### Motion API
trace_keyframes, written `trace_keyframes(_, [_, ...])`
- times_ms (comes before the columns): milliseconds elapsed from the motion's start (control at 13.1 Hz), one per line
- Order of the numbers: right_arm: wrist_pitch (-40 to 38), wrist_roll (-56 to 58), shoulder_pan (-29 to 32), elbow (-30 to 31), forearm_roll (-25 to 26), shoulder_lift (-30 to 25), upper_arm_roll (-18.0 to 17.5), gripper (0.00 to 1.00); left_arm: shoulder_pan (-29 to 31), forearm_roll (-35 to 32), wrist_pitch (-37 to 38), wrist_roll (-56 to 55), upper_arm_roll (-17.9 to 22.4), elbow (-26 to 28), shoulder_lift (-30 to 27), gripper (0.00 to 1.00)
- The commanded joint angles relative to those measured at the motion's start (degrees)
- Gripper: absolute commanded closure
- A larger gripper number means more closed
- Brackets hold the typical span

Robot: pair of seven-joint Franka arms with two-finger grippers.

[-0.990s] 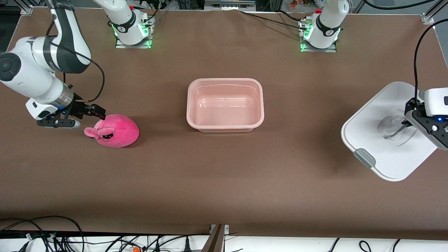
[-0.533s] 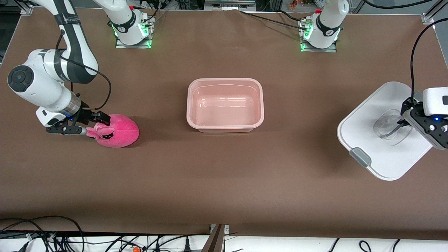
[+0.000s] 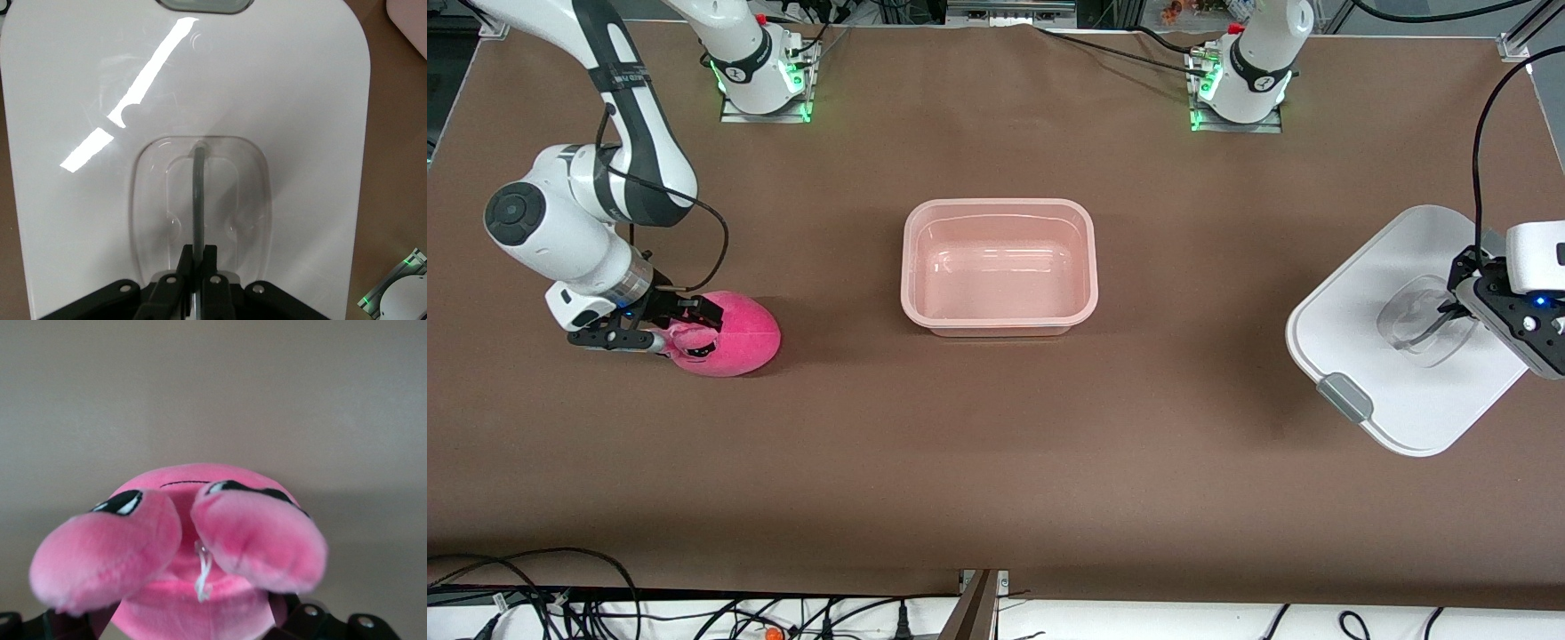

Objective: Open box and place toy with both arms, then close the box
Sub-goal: 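Lower the right gripper onto the pink plush toy and grasp it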

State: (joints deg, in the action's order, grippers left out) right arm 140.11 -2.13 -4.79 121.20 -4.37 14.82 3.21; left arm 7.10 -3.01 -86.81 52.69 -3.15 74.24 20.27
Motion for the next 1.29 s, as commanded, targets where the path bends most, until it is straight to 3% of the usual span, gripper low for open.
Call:
trace_keyframes(0, [0.95,2.64,-0.04,0.97,-1.16,-0.76,-0.05,0.38,0.29,1.25,1.03,1.36,-0.36,-0.68,-0.32,1.00])
trace_keyframes(152, [0.87,4.15,-0.04,0.97,-1.16,-0.76,-0.05,0.78,0.29,1.25,1.03,1.45,-0.36,-0.59,-0.31,1.00])
trace_keyframes(228, [0.78,4.15,-0.04,0.97,-1.16,-0.76,-0.05,0.92,0.29,1.25,1.20,1.45,-0.36,-0.68,-0.32,1.00])
trace_keyframes(304, [0.60,4.41,-0.04,0.97,-1.16,-0.76,-0.05,1.00,0.29,1.34,1.47,1.45,-0.36,-0.68,-0.32,1.00])
trace_keyframes(761, [-6.23,4.76,-0.31,-3.41,-0.99,-3.39,-3.47,1.00,0.29,1.25,1.56,1.45,-0.45,-0.68,-0.32,1.00])
trace_keyframes(990, [-19.48,4.67,-0.74,-13.06,-0.20,-3.31,-4.27,1.00,0.29,1.34,1.56,1.45,-0.45,-0.68,-0.23,1.00])
trace_keyframes(1218, [-35.12,5.20,-3.20,-27.38,-0.28,-0.25,-4.27,1.00,0.29,1.25,1.56,1.45,-0.45,-0.68,-0.23,1.00])
